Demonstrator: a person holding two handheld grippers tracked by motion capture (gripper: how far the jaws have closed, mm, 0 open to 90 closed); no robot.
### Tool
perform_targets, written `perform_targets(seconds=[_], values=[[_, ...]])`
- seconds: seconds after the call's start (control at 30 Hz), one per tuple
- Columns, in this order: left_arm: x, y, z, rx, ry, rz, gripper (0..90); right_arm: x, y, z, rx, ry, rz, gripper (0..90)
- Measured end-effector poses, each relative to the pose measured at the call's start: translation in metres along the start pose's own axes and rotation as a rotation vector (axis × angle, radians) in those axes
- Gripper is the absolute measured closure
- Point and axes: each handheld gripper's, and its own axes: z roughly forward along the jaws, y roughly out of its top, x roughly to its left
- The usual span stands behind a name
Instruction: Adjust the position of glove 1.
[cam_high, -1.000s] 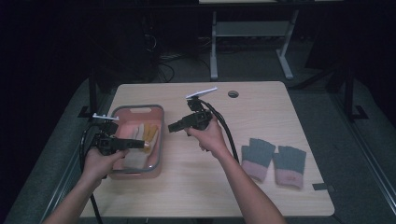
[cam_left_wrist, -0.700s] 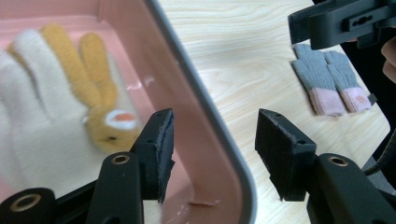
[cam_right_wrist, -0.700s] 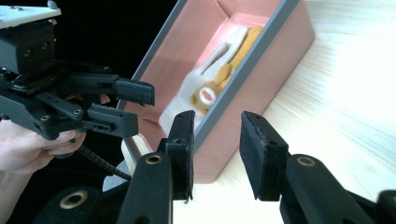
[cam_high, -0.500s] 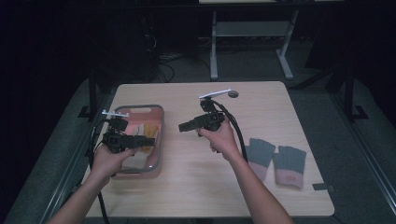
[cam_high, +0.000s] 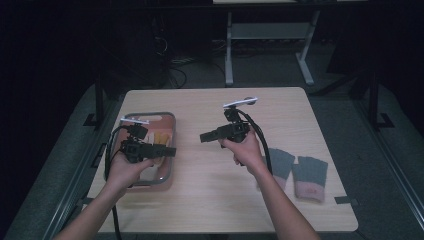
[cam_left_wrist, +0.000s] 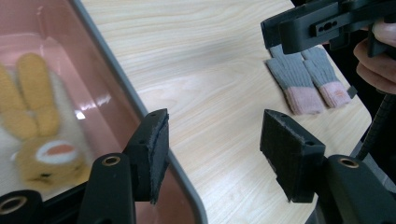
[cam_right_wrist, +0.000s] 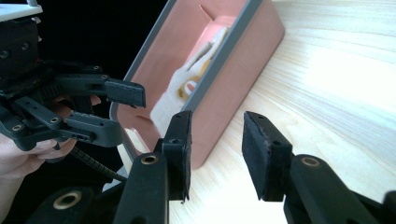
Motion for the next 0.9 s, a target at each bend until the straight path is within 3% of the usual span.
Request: perform_targets(seconds=[0.9], values=[[-0.037,0.011,0.032,0.000,-0.058,0.063,37.6,-0.027,-0.026,-0.054,-0.052,-0.033,0.032,53.9]])
